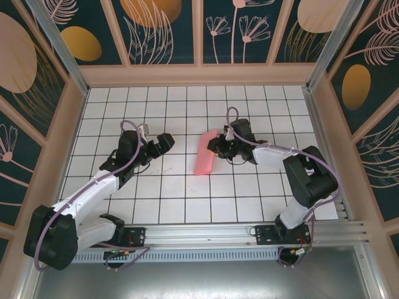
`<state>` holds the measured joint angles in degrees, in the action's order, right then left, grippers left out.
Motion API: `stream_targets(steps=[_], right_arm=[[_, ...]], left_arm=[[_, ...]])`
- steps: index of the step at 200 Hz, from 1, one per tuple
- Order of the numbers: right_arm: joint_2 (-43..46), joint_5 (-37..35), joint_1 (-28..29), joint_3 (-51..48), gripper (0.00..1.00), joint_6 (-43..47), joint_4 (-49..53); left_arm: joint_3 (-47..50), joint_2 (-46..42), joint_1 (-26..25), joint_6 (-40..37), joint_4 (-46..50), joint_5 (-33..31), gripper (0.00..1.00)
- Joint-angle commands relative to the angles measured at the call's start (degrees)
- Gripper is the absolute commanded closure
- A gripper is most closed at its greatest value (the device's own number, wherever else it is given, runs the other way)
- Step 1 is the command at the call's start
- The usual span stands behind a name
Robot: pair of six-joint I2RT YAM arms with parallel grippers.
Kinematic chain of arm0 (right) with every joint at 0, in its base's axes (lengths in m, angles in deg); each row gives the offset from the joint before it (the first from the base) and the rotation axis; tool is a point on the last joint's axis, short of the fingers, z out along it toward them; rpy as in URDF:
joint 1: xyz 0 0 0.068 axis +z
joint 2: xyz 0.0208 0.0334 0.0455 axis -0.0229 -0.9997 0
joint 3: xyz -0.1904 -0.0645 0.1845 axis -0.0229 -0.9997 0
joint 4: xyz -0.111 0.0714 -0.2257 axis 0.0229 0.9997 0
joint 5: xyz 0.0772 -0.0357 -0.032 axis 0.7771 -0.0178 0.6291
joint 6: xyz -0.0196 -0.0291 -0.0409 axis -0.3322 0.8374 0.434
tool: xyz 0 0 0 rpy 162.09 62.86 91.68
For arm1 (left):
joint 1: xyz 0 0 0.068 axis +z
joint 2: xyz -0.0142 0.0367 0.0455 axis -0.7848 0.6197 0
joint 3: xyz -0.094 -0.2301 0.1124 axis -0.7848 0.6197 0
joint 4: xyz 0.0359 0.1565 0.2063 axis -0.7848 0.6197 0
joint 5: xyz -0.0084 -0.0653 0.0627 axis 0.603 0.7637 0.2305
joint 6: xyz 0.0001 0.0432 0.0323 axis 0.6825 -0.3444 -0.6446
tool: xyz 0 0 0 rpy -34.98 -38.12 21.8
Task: Fold a paper plane with a square sheet of paper (pick it up from the middle)
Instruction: Fold the square sheet of paper in half at the center of the table.
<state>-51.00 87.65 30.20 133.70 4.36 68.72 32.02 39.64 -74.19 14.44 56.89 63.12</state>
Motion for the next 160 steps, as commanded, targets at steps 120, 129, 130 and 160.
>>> stream_targets(steps=[120,129,130,160], right_arm=[[3.42,-0.67,-1.35,-3.87,0.76,2.62,-0.77],[3.05,-0.18,-1.59,-3.68,0.77,2.76,-0.84],[2.96,-0.11,-1.57,-3.65,0.77,2.8,-0.82],[1.96,2.05,-1.81,-3.02,0.77,2.61,-1.21]], left_arm=[[3.08,-5.92,0.33,3.37,-3.42,6.13,0.01],[3.1,-5.46,0.33,3.61,-3.9,6.13,0.01],[3.1,-5.4,0.33,3.64,-4.05,6.13,0.01],[3.63,-2.5,0.33,6.75,-8.58,6.13,0.01]])
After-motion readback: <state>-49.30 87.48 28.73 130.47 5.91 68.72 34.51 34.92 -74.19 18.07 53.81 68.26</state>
